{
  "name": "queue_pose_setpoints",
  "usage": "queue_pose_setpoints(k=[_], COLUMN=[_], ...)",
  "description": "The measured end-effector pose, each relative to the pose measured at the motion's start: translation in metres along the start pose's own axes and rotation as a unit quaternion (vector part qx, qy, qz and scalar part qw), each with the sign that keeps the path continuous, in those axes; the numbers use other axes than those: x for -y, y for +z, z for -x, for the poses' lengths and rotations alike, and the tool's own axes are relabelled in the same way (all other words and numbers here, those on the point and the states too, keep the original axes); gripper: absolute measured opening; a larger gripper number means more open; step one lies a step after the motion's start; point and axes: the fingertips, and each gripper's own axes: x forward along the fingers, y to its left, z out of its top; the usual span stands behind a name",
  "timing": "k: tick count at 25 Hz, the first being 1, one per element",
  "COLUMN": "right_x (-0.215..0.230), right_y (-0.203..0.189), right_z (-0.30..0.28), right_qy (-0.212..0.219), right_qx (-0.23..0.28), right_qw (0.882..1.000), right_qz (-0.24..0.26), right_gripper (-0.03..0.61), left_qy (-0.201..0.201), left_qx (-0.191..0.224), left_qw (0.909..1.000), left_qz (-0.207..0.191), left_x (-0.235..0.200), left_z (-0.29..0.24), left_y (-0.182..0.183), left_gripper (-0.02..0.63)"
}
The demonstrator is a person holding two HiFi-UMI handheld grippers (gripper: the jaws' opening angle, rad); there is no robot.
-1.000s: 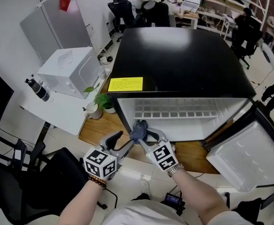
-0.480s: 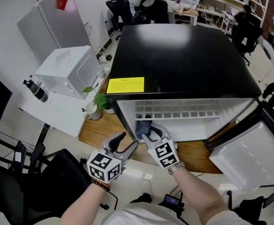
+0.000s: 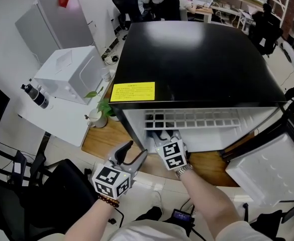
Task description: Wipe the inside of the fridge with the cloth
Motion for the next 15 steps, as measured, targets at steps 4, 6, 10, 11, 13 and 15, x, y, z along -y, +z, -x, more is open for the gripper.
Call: queue_pose_setpoints(k=[4,6,10,11,13,15], right_x=[0.011,0.016,0.026,0.029,0.033,0.038], right_y=[-0.002,-0.003,-0.006,-0.007,-0.008,-0.008], right_z=[-0.014,-0.021,-0.034,-0.037,-0.043,-0.049], right_qy=[-0.018,-0.027,-0.043,-0.046,-0.053,-0.060], right_qx=[-0.002,-0.003,-0.005,-0.006,-0.008,-0.007], right_qw=[1.000,1.000,0.999,0.999,0.999,0.998], right_qz=[0.002,0.003,0.005,0.005,0.006,0.004], right_gripper=[0.137,0.137,0.137,0.137,0.137,0.137], left_qy=[0.003,0.004,0.005,0.006,0.004,0.003], left_qx=[0.003,0.004,0.005,0.005,0.005,0.005], left_qw=[1.0000,1.0000,1.0000,1.0000,1.0000,1.0000], left_qz=[0.002,0.002,0.002,0.002,0.002,0.001], left_x=[-0.002,-0.002,-0.002,-0.002,-0.002,-0.002], left_z=[0.000,-0.001,-0.001,-0.001,-0.001,-0.001], left_y=[0.001,0.002,0.001,0.001,0.001,0.001], left_gripper=[0.256,0.256,0.256,0.256,0.256,0.256])
